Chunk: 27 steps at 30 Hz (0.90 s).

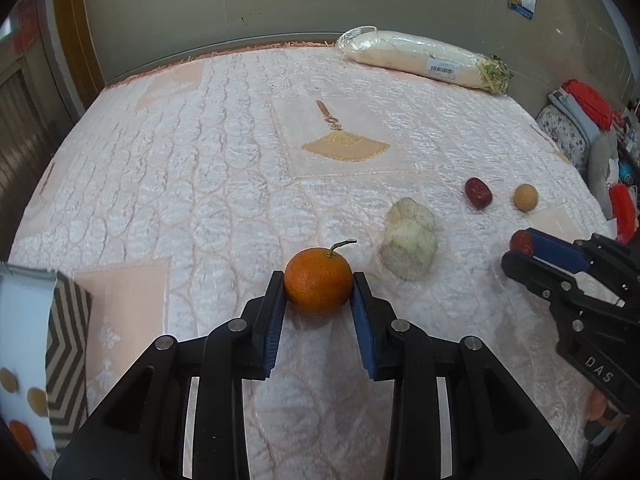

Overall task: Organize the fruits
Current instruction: 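Grasp the last orange with the left tool while the right grasps a red date, then carry the orange and red date over the white tray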

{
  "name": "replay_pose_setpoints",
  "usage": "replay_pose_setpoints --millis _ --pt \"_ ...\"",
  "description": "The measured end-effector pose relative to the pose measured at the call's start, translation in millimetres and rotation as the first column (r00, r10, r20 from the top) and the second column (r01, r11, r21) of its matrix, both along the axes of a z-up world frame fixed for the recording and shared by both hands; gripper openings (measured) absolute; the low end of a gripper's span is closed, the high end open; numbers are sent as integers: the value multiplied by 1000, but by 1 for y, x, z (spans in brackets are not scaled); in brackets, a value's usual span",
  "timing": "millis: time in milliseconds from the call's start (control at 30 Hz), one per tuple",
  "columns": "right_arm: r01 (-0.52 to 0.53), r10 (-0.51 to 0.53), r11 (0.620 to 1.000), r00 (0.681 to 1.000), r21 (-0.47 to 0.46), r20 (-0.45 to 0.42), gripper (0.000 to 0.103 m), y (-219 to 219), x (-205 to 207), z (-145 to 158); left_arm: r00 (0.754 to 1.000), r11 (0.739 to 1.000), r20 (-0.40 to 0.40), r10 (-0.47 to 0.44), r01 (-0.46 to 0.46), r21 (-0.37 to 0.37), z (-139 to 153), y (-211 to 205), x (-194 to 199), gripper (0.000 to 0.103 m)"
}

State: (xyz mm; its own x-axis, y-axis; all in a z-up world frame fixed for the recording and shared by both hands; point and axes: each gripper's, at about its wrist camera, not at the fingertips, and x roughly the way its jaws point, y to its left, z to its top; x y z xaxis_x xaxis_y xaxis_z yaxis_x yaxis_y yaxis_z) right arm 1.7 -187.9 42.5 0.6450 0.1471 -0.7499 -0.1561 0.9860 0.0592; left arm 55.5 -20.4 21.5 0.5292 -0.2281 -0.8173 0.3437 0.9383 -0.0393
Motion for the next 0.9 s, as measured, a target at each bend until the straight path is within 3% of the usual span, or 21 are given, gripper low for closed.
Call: replay_pose_setpoints --millis 533,900 --pt "19 -19 1000 1000 19 10 27 30 -33 7 999 1000 24 27 -27 5 15 10 -50 32" --pt "12 -12 1000 1000 16 11 28 54 -50 9 995 995 36 96 -97 22 15 34 -74 32"
